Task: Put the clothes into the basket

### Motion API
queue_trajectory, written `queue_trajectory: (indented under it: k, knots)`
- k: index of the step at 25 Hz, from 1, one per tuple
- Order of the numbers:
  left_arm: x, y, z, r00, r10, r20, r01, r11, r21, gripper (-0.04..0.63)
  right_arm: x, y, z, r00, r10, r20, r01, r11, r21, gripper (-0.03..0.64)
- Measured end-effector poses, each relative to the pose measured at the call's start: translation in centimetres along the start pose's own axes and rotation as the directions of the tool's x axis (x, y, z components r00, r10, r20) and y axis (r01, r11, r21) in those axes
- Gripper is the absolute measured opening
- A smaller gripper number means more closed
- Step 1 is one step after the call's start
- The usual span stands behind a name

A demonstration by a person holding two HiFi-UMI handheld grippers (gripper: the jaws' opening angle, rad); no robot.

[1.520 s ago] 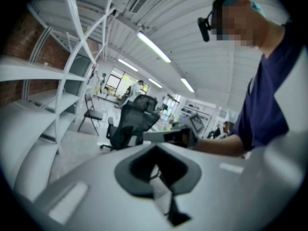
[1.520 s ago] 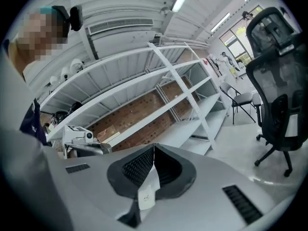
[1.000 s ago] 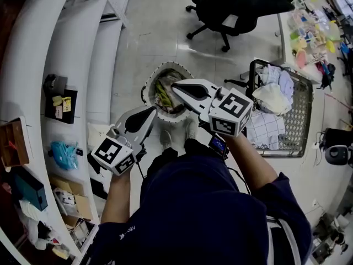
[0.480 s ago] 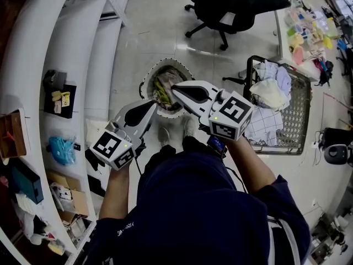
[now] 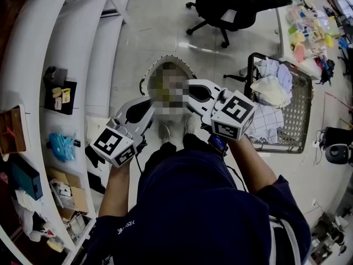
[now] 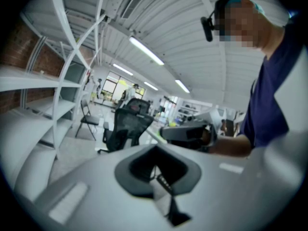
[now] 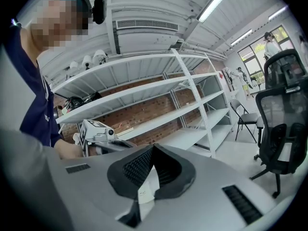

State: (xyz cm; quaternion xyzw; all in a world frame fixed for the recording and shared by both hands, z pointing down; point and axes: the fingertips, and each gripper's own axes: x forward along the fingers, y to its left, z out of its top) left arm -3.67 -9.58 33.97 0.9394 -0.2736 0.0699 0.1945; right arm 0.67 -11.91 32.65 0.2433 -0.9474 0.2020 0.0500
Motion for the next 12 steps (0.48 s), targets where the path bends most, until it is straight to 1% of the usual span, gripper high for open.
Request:
queue_trajectory:
  k: [12]
  knots:
    - [0.09, -0.19, 0.0, 1.0, -0.01, -0.004, 0.01, 1.0, 0.006, 0.005, -0.21, -0.58, -0.93, 1.0, -0.016, -0.014, 0.016, 1.0, 0.009, 0.008]
